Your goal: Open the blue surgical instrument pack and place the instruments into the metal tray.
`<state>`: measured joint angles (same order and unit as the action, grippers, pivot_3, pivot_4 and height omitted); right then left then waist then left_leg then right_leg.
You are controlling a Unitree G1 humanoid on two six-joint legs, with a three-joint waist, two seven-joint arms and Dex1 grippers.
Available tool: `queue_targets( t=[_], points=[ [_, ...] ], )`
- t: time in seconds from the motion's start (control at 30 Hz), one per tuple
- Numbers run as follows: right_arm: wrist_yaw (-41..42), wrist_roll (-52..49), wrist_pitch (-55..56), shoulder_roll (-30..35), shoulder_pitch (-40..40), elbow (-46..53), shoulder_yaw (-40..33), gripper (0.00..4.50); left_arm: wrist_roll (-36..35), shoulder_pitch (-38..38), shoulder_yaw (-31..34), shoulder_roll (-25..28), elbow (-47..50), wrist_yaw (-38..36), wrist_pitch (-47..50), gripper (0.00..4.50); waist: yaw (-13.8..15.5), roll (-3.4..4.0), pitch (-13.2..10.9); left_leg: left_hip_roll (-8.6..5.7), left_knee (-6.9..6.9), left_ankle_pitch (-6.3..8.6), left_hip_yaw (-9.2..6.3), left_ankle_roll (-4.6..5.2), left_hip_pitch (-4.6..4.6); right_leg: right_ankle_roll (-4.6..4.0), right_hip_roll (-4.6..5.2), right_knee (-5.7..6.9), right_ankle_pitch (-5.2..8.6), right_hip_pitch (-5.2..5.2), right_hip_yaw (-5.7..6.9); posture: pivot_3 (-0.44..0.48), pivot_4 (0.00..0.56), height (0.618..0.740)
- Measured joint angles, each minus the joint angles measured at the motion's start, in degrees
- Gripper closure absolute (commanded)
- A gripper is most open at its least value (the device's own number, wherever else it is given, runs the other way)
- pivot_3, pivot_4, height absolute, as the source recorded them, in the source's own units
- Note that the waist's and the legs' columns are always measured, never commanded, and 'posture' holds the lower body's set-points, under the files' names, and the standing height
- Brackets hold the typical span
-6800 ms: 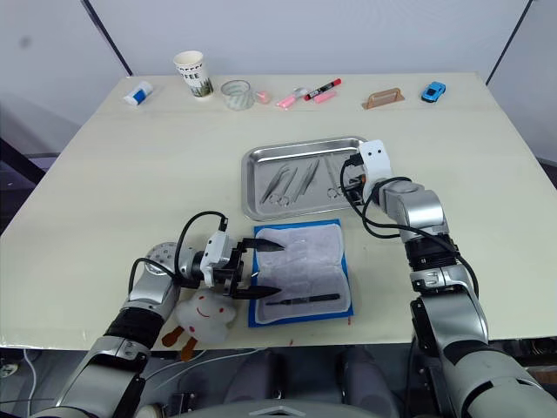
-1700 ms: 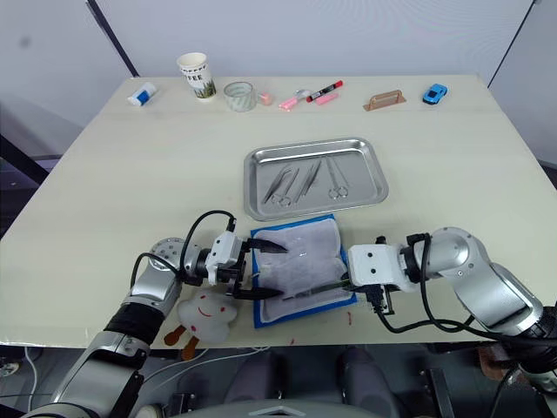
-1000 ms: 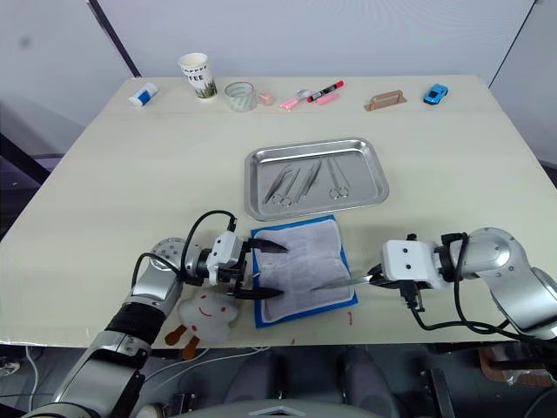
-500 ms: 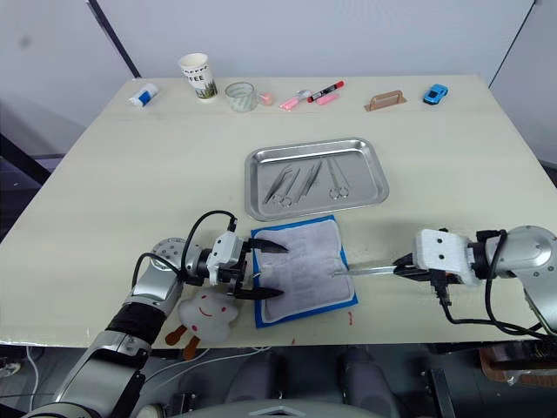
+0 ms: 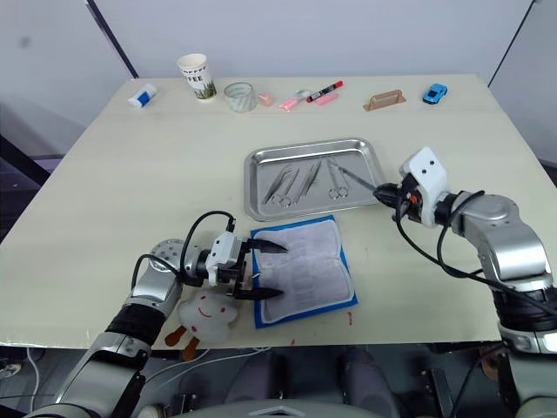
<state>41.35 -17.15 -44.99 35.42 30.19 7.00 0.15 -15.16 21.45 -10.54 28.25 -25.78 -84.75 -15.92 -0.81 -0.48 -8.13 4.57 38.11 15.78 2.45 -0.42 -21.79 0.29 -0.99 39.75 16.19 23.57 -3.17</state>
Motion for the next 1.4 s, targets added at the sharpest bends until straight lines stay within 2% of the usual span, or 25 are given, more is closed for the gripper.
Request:
queue_targets(
  t=[0.1,0.17,0.33,0.6,1.07,1.13,1.17,1.3,1.37,1.4],
  points=[
    [-4.68,1.46,-2.91,-3.55,3.51,-4.83,1.06,4.33,-0.11,-0.29,0.29,-0.03,0.19,0.10,-0.05,0.00,-0.03,0.03,0.00,0.00,-0.02,0.00,0.03,0.00,-0.01,0.00,-0.01,0.00,0.00,0.05,-0.02,0.000,0.150,0.725],
    [-11.46,3.93,-4.91,-8.63,8.16,-11.46,1.13,4.33,-0.11,-0.68,0.68,-0.17,0.44,0.49,-0.04,0.00,-0.15,0.06,0.02,0.00,-0.02,0.00,0.06,0.00,-0.01,0.00,-0.01,0.03,0.00,0.06,-0.06,0.000,0.150,0.725],
    [-19.52,6.35,-5.12,-15.53,13.12,-18.66,1.07,4.33,-0.17,-1.25,0.96,-0.54,1.13,1.28,-0.04,0.00,0.01,0.11,0.02,0.00,-0.02,0.00,0.04,0.00,-0.10,0.01,0.01,0.02,0.01,0.10,-0.06,0.000,0.150,0.725],
    [-27.03,8.65,-2.21,-22.41,18.36,-28.93,-0.11,4.33,-0.16,-1.52,1.07,-0.38,1.38,1.54,-0.06,0.00,-0.21,0.12,0.02,-0.01,-0.03,0.00,0.06,0.00,-0.07,0.02,0.00,0.04,0.01,0.10,-0.11,0.000,0.150,0.725],
    [-30.47,8.98,-2.32,-24.49,17.16,-30.01,-1.23,4.33,-0.17,-1.67,1.09,-0.31,1.61,1.70,-0.05,0.00,-0.29,0.13,0.02,-0.01,-0.04,0.00,0.09,0.01,-0.08,0.03,0.02,0.03,0.01,0.11,-0.13,0.000,0.150,0.725],
    [-30.47,8.96,-2.58,-24.32,16.66,-29.03,-1.25,3.43,-0.16,-1.65,1.08,-0.31,1.59,1.71,-0.04,0.00,-0.29,0.12,0.02,-0.01,-0.04,0.00,0.09,0.01,-0.08,0.03,0.02,0.03,0.01,0.11,-0.13,0.000,0.150,0.725],
    [-30.47,8.94,-2.90,-24.26,16.33,-28.28,-1.26,3.17,-0.17,-1.64,1.07,-0.32,1.59,1.71,-0.03,0.00,-0.28,0.12,0.02,-0.01,-0.04,0.00,0.09,0.01,-0.09,0.03,0.02,0.03,0.01,0.11,-0.13,0.000,0.150,0.725],
    [-29.84,8.35,-4.17,-24.23,15.42,-25.06,-1.39,1.18,-0.16,-1.62,1.07,-0.29,1.56,1.62,-0.02,0.00,-0.31,0.13,0.02,-0.01,-0.04,0.01,0.09,0.01,-0.08,0.03,0.02,0.03,0.01,0.11,-0.13,0.000,0.150,0.725],
    [-28.99,7.48,-5.00,-24.27,14.86,-21.74,-1.41,0.04,-0.16,-1.59,1.07,-0.28,1.54,1.50,-0.02,0.00,-0.31,0.13,0.02,-0.01,-0.04,0.01,0.08,0.01,-0.09,0.03,0.02,0.03,0.01,0.11,-0.13,0.000,0.150,0.725],
    [-28.95,7.43,-5.05,-24.28,14.86,-21.47,-1.41,0.04,-0.16,-1.59,1.07,-0.28,1.53,1.49,-0.02,0.00,-0.32,0.13,0.02,-0.01,-0.04,0.01,0.08,0.01,-0.09,0.03,0.02,0.03,0.01,0.11,-0.12,0.000,0.150,0.725]
  ],
)
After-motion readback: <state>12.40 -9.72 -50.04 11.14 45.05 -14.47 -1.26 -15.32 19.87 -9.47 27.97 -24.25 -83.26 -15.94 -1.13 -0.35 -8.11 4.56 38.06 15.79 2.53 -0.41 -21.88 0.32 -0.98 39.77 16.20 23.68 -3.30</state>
